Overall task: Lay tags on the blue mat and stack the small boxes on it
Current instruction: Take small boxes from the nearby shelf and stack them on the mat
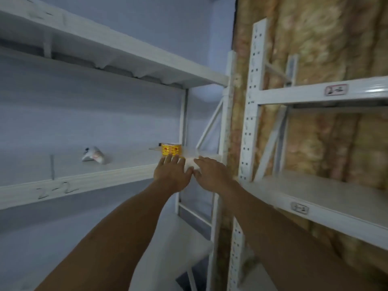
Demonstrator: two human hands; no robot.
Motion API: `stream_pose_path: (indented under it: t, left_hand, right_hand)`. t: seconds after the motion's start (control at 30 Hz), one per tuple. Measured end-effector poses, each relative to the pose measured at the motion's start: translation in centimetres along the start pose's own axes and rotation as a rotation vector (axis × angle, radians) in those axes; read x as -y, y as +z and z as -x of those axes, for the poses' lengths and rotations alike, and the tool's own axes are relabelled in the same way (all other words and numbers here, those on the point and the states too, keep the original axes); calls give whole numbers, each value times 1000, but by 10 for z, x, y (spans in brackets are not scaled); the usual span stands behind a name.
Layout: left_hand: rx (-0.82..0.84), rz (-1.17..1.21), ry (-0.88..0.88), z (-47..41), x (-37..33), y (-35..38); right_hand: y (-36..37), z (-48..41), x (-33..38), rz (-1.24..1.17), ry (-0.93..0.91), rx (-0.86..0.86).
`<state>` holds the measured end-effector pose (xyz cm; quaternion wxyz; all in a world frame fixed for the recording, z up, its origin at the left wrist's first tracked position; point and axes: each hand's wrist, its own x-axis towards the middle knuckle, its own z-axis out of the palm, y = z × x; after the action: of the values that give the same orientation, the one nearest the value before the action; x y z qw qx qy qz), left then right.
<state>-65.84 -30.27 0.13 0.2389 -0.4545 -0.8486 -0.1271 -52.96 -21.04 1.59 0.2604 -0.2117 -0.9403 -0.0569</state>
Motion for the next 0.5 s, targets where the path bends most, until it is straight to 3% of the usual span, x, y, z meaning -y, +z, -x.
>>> stream_pose_path:
  t: [0.23,0.5]
  left_hand:
    - [-51,122,411,-28,-174,12]
    - [96,489,626,0,-343,-5]
  right_hand:
    - [-73,106,-138,224,429,14]
    - [-156,233,-224,448,839,-107]
